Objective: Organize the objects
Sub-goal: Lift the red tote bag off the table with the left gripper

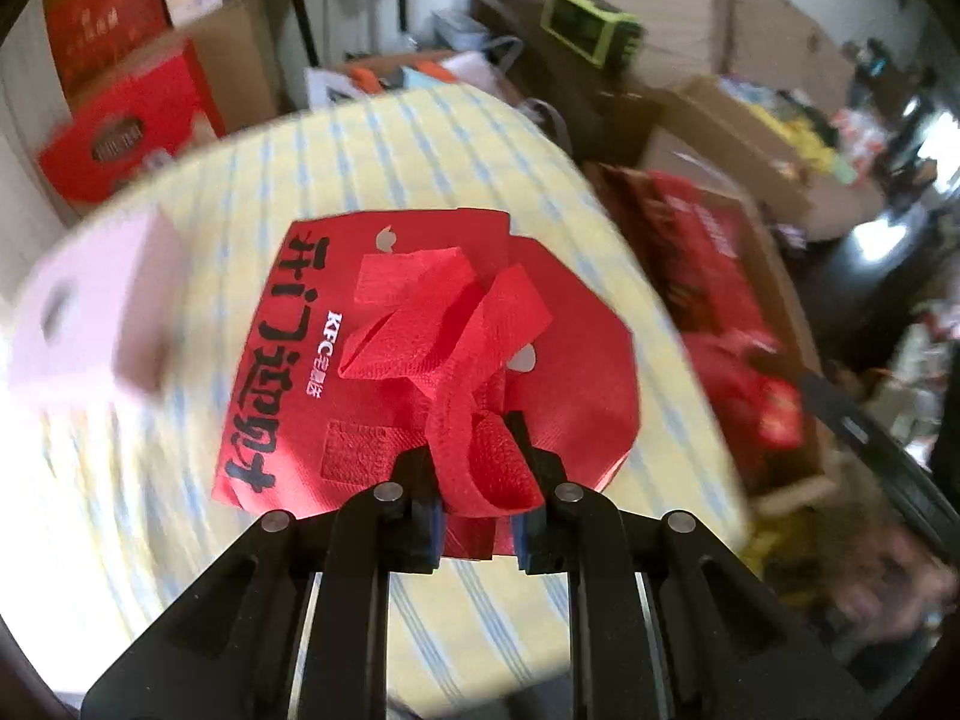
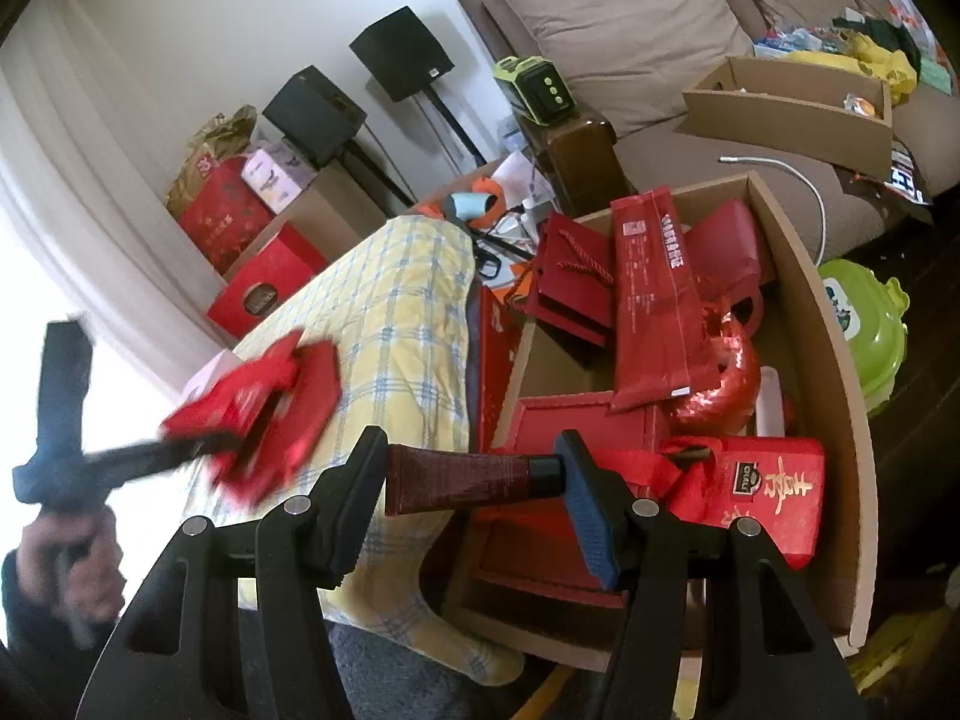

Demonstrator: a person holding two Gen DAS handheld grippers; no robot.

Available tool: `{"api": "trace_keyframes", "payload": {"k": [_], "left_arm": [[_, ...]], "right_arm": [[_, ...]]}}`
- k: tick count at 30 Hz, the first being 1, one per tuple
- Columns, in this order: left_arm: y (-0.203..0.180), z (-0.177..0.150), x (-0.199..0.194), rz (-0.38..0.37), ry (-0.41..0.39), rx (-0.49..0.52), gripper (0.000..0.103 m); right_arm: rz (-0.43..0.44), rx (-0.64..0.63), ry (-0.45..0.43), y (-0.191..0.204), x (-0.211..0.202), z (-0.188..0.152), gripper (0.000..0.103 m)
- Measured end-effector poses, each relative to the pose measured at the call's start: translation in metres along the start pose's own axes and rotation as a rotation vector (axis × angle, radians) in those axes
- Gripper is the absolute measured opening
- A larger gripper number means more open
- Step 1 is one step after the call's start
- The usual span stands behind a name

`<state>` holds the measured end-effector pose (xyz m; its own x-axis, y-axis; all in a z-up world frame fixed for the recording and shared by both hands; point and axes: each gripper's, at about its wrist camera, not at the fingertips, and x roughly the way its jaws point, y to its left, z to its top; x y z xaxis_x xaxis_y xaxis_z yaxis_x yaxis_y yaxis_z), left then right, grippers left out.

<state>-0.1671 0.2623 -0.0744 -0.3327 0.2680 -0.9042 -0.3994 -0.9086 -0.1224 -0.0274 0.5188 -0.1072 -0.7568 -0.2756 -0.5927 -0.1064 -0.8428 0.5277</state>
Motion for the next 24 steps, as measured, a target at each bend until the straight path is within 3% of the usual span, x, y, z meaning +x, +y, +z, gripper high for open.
{"api": "trace_keyframes", "payload": {"k": [2,4,15,16,19,21,24], "left_arm": [[-0.001,-0.021,-0.011,-0.115,0.04,-0.034,0.015],[0.001,-0.035,-0.018,-0.173,0.049,-0.076,0.015],[0.002,-0.061,-0.033,-0.239,0.072,-0.096,0.017],[0.002,-0.064,-0.035,-0.233,0.069,-0.101,0.024],[0.011,-0.07,-0.04,-0.239,0.088,-0.167,0.068],[0.017,-0.076,-0.048,-0.32,0.069,-0.224,0.077],[0.037,-0.088,-0.057,-0.504,0.034,-0.389,0.085]], "right_arm": [[0.0,0.002,0.005,0.0,0.001,0.0,0.059],[-0.001,0.005,0.012,0.0,0.002,-0.001,0.059],[-0.008,-0.001,0.034,0.002,0.006,-0.004,0.059],[-0.008,-0.002,0.035,0.002,0.006,-0.004,0.059],[-0.007,-0.016,0.039,0.004,0.007,-0.005,0.059],[-0.005,-0.021,0.042,0.005,0.008,-0.006,0.059],[-0.003,-0.018,0.05,0.005,0.009,-0.006,0.059]]}}
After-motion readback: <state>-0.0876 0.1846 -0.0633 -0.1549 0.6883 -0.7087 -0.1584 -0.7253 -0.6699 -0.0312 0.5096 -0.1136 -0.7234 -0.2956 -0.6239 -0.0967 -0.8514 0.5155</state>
